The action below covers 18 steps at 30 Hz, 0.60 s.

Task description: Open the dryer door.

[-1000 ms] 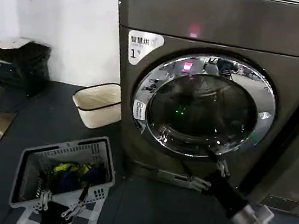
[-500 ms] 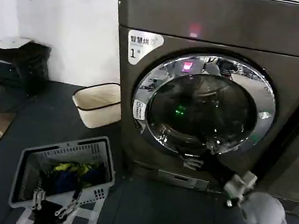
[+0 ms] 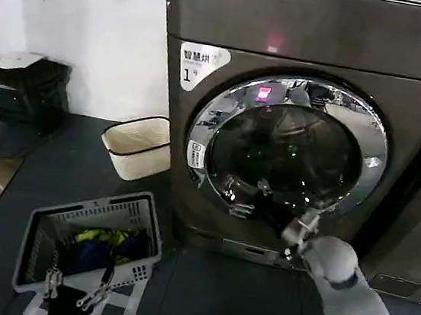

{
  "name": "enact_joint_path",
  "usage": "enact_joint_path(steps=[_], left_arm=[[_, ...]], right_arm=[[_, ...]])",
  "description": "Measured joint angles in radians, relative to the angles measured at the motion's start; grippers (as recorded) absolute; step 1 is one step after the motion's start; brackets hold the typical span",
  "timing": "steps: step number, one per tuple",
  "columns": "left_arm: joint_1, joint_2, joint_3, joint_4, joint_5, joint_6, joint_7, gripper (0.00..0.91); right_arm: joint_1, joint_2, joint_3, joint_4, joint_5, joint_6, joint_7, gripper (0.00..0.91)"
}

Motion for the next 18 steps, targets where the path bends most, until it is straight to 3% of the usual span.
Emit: enact_joint_path(steps=[18], left_arm=[[0.001, -0.006, -0.001, 0.001, 0.024, 0.033, -0.031, 0.907]], right_arm=[[0.117, 0.073, -0.099, -0.099, 0.003, -0.041, -0.005, 0.907]])
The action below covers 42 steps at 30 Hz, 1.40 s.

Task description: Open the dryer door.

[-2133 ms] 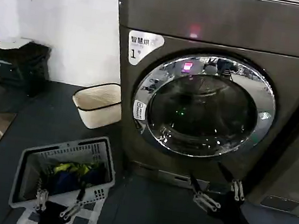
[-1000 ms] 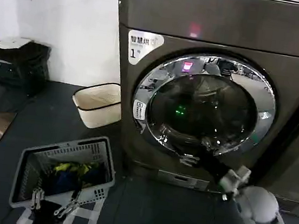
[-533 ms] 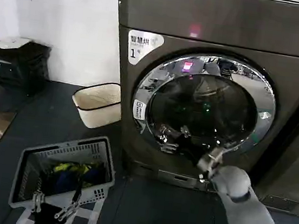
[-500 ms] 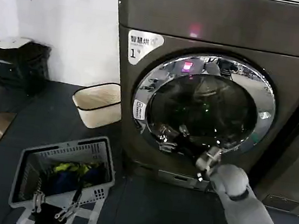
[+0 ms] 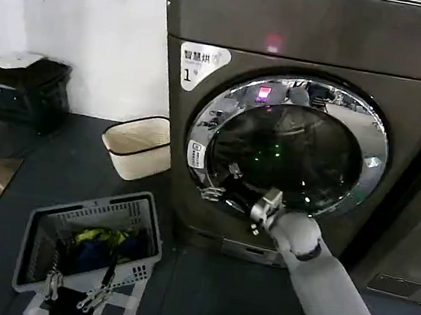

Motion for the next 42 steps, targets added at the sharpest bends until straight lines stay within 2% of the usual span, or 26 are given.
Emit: enact_joint_path(steps=[13, 21, 25, 35, 42], left_arm=[[-0.026, 0.019, -0.025, -0.013, -0.023, 0.104, -0.025, 0.907], [-0.053, 0.071, -0.058, -0.03, -0.092, 0.224, -0.027, 0.907], [-0.076, 0.115, -0.079, -0.03, -0.143, 0.289, -0.064, 0.907], [-0.171, 0.263, -0.121, 0.041, -0.242, 0.264, -0.093, 0.907], [-0.256, 0.384, -0.113, 0.138, -0.357, 0.234, -0.047, 0.907]], right_arm=[[0.008, -0.03, 0.024, -0.026, 0.069, 0.016, -0.159, 0.907], [-0.02, -0.057, 0.037, -0.006, 0.096, 0.029, -0.259, 0.907], [-0.04, -0.08, 0.049, 0.019, 0.116, 0.027, -0.338, 0.907], [-0.106, -0.132, 0.085, 0.083, 0.165, 0.029, -0.485, 0.907], [-0.173, -0.174, 0.137, 0.129, 0.219, 0.031, -0.597, 0.907]])
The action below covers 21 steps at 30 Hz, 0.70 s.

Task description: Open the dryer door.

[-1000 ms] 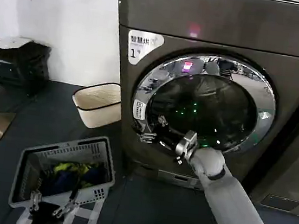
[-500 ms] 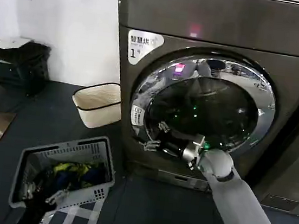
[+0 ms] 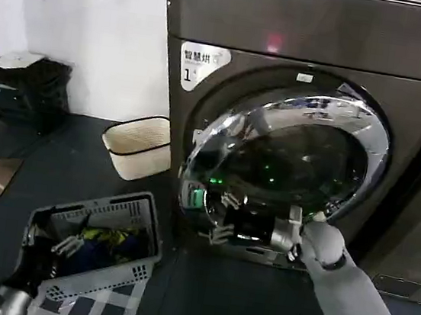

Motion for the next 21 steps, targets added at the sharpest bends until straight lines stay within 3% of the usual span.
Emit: enact_joint_path(steps=[10, 21], left_arm=[[-0.127, 0.169, 0.062, 0.128, -0.176, -0.049, 0.094, 0.907], [-0.344, 0.349, 0.243, 0.239, -0.351, -0.054, 0.209, 0.907]], right_arm=[[-0.095, -0.055, 0.088, 0.056, 0.005, 0.015, -0.125, 0.907], [-0.196, -0.108, 0.193, 0.105, 0.015, 0.043, -0.231, 0.907]])
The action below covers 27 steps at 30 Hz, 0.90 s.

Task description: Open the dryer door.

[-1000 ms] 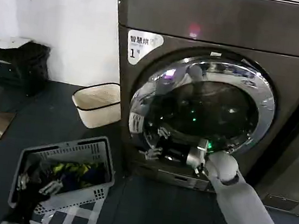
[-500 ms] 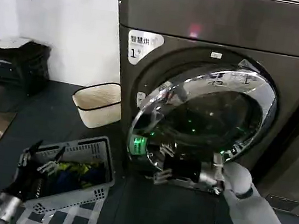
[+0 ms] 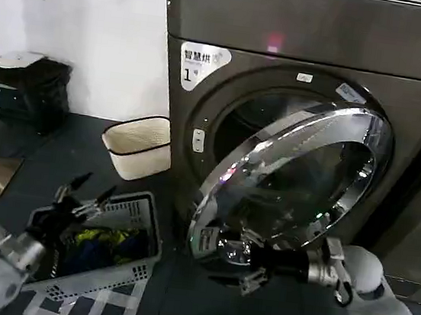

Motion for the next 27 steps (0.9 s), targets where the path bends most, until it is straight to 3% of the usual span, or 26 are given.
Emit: enact_joint_path(steps=[14, 27], left_arm=[[-0.317, 0.116, 0.352, 0.097, -0.114, 0.022, 0.129, 0.907], [-0.629, 0.089, 0.686, 0.168, -0.159, 0.07, 0.192, 0.907]], right_arm=[[-0.188, -0.001, 0.209, 0.026, 0.013, 0.047, -0.026, 0.907], [-0.373, 0.096, 0.52, 0.023, -0.017, 0.056, -0.019, 0.907]])
